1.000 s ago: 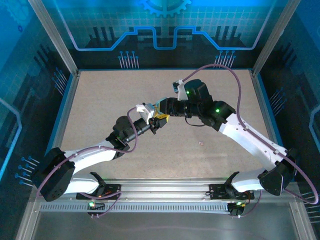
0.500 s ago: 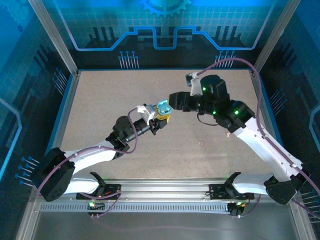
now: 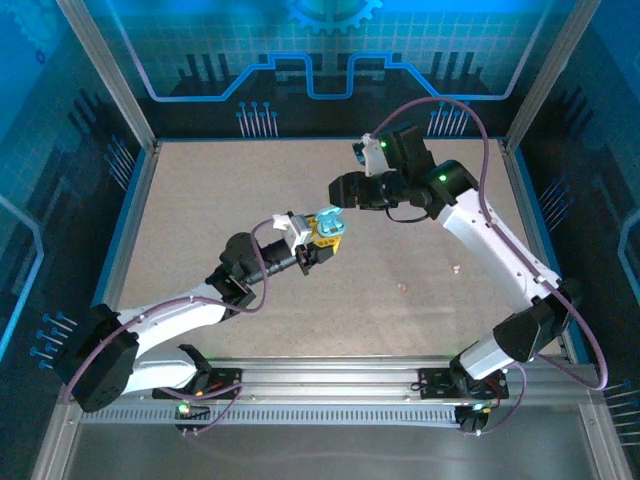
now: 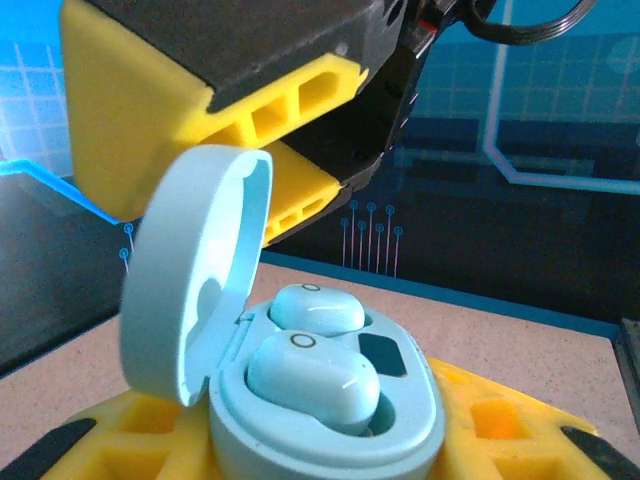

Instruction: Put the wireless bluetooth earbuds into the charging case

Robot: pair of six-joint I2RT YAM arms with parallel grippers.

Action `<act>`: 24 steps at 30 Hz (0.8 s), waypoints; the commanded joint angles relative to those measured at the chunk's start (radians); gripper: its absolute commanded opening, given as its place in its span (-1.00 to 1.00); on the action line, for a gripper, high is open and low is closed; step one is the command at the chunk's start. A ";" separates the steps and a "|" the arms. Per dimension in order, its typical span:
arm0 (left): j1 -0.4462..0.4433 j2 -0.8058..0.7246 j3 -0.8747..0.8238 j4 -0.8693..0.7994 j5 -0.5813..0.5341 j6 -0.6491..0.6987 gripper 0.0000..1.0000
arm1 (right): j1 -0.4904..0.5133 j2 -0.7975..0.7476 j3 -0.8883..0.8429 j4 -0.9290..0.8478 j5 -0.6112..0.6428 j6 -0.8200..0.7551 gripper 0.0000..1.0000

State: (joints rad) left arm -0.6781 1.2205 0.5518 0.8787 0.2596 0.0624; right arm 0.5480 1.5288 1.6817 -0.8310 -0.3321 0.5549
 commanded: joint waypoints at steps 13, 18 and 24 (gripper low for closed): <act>-0.007 -0.030 0.016 0.059 0.029 -0.029 -0.27 | -0.122 -0.135 -0.249 0.133 -0.431 0.071 0.18; -0.008 -0.029 0.032 0.048 0.055 -0.044 -0.26 | -0.140 -0.134 -0.326 0.237 -0.592 0.131 0.22; -0.007 -0.023 0.052 0.042 0.088 -0.062 -0.25 | -0.138 -0.125 -0.371 0.333 -0.691 0.173 0.17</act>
State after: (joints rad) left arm -0.6792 1.2144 0.5575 0.8875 0.3050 0.0238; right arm 0.4160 1.4063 1.3224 -0.5785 -0.9192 0.6910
